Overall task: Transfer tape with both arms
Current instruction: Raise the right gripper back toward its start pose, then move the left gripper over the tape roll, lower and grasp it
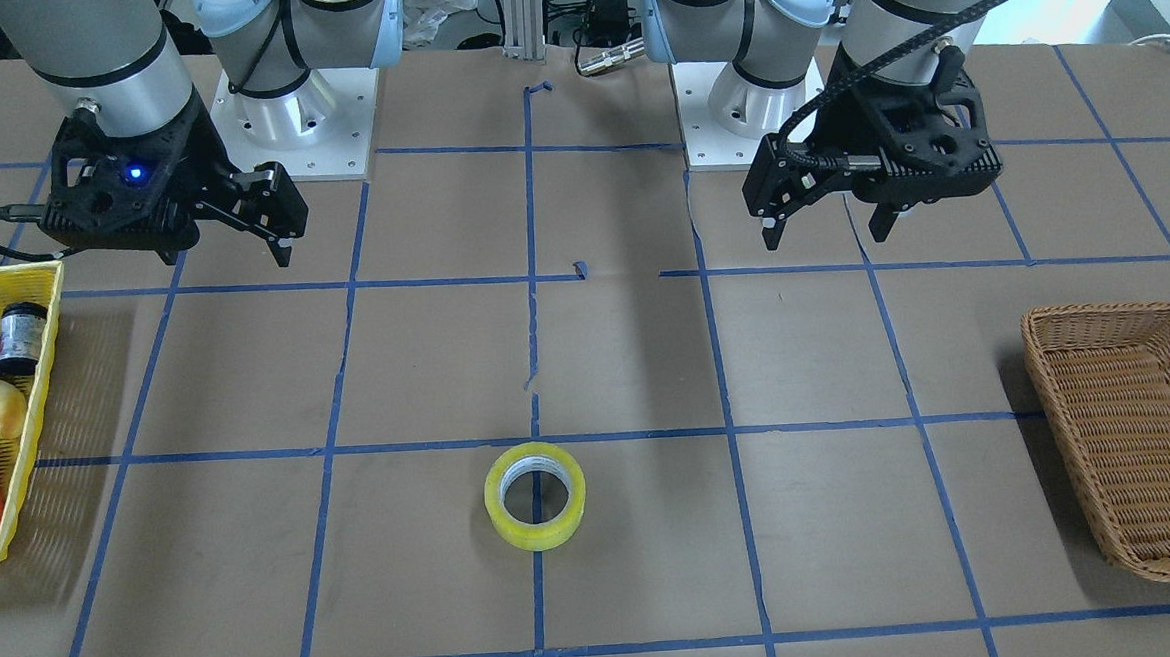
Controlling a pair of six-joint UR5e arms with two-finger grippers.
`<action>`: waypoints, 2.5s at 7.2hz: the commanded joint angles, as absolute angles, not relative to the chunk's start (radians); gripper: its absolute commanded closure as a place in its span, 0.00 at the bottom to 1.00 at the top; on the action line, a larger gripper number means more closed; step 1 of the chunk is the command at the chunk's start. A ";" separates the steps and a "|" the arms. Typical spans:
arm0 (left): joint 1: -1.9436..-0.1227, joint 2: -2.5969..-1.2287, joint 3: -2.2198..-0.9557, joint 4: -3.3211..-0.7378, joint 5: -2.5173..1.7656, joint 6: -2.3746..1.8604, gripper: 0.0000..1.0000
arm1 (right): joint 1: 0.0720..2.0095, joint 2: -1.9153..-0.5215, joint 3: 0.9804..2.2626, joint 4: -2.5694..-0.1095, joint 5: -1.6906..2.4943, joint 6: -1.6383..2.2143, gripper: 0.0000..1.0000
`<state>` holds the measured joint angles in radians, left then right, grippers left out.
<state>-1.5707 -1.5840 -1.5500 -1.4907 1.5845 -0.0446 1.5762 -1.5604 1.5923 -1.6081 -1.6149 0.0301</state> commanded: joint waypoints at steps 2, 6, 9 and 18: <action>-1.571 -1.589 -1.545 -1.491 1.557 -0.044 0.00 | 1.577 -1.562 1.594 -1.606 -1.615 0.011 0.00; -1.572 -1.591 -1.536 -1.493 1.554 -0.044 0.00 | 1.577 -1.562 1.594 -1.606 -1.615 0.009 0.00; -1.578 -1.617 -1.537 -1.482 1.552 -0.058 0.00 | 1.577 -1.563 1.594 -1.603 -1.615 0.017 0.00; -1.796 -2.070 -1.551 -0.968 1.451 -0.324 0.00 | 1.577 -1.562 1.594 -1.600 -1.615 0.015 0.00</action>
<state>-1.7610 -2.0026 -1.5492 -1.0347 1.4410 -0.3021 1.5774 -1.5621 1.5938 -1.6000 -1.6153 0.0153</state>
